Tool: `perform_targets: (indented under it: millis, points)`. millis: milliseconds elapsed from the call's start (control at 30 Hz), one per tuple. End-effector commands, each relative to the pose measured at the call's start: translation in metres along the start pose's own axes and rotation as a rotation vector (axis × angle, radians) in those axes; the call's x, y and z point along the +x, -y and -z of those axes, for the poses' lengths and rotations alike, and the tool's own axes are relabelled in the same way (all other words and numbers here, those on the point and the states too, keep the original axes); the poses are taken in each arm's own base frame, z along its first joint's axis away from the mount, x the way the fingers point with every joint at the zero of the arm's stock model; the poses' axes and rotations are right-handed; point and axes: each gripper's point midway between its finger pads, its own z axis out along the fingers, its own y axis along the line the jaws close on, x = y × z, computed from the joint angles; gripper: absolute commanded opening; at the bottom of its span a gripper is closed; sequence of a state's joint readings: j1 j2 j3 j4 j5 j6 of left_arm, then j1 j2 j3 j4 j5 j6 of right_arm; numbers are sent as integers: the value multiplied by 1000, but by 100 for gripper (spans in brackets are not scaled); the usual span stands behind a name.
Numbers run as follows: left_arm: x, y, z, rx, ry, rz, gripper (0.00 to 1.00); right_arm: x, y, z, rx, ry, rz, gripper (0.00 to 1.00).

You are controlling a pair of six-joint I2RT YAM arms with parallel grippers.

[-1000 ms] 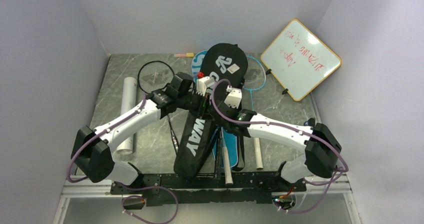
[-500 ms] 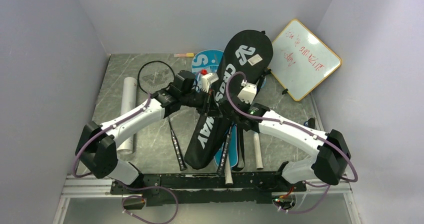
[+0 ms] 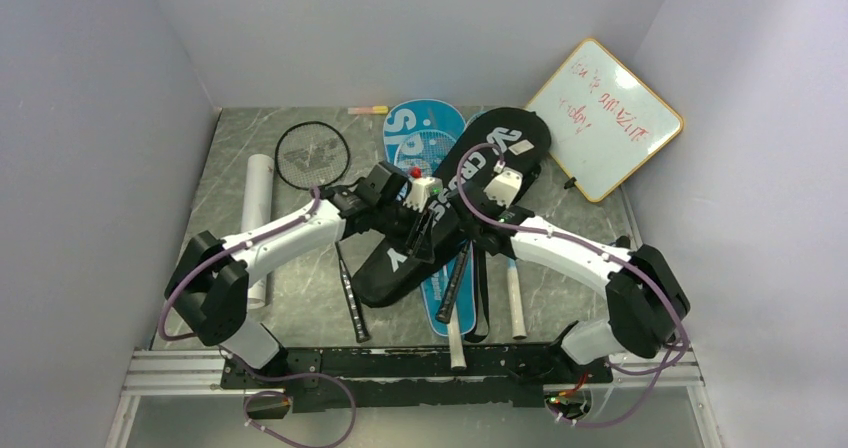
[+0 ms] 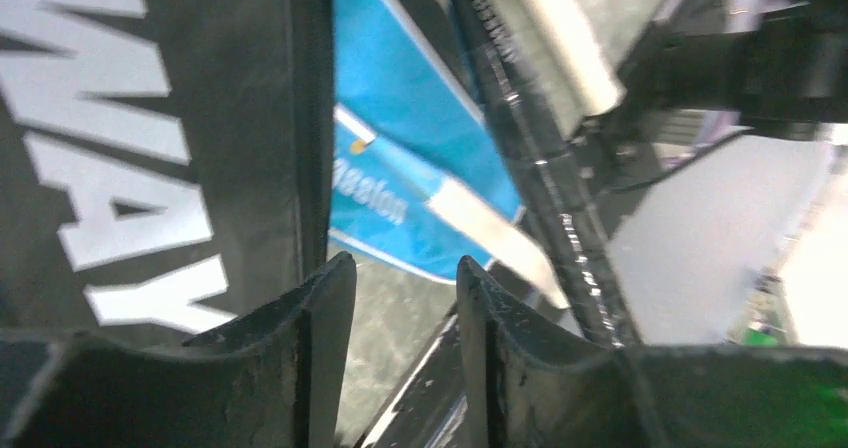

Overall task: Pack up the badminton gear
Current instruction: Place the racket in the racket bag.

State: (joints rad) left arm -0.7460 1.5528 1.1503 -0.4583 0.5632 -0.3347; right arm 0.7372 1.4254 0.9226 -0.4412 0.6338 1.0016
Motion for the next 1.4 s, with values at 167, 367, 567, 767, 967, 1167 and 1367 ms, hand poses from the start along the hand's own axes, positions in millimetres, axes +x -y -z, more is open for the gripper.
perform_targets:
  millis: [167, 367, 567, 767, 967, 1167, 1367]
  points:
    - [10, -55, 36, -487, 49, -195, 66, -6, -32, -18, -97, 22, -50, 22]
    - [14, -74, 41, -601, 57, -183, 89, 5, -42, -14, -194, -42, -36, 25]
    - [21, -75, 27, -608, 53, -171, 88, 6, -35, 7, -263, -67, -31, 25]
    - [28, -75, 12, -634, 46, -197, 91, 24, -30, 32, -407, -124, -17, 25]
    - [35, -80, -1, -699, 29, -255, 96, 41, -27, 57, -564, -176, -24, 28]
    - [46, -90, -10, -757, -18, -269, 89, 56, -32, 79, -687, -254, -22, 28]
    - [49, -101, -14, -814, -29, -263, 80, 74, -43, 96, -812, -342, -34, 28]
